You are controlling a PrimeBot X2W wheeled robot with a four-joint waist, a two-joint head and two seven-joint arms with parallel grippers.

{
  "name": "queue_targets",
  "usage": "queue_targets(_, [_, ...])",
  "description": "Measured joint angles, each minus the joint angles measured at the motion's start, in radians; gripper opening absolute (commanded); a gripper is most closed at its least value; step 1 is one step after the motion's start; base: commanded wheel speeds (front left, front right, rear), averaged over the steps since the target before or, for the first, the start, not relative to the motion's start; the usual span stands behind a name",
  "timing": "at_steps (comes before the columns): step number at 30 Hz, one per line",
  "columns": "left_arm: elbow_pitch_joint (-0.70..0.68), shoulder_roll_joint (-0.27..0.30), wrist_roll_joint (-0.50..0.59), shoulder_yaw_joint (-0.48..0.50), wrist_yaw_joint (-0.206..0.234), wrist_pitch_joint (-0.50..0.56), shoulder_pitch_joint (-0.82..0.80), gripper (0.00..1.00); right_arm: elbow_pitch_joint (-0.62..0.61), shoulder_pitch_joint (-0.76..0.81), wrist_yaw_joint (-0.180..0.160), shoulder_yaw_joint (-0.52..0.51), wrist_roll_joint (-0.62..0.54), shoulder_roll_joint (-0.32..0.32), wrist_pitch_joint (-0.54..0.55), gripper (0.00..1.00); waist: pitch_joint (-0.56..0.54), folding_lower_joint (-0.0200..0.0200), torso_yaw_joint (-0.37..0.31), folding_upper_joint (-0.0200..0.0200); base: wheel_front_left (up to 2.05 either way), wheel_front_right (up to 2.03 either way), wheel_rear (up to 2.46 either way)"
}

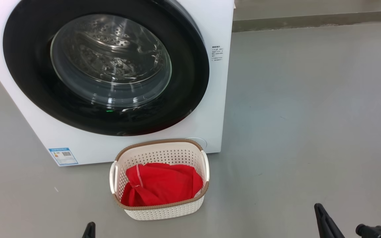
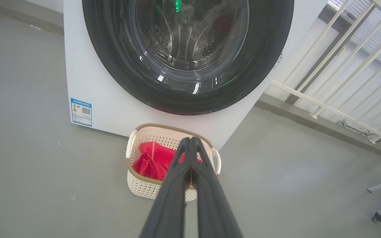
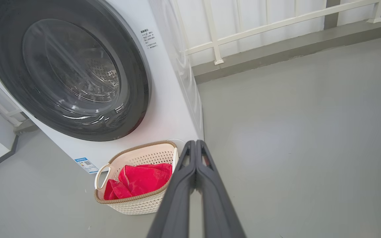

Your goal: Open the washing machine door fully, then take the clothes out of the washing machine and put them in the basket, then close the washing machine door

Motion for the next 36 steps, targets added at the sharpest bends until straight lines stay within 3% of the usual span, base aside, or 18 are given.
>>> queue_targets(36, [0.014, 0.001, -0.377, 0.015, 0.0, 0.1, -0.068, 0.0, 0.011, -0.08, 0.0, -0.007, 0.414, -0.018, 0.096, 0.0, 0.017, -0.0001, 0.013, 0.0, 0.0, 0.0, 0.0])
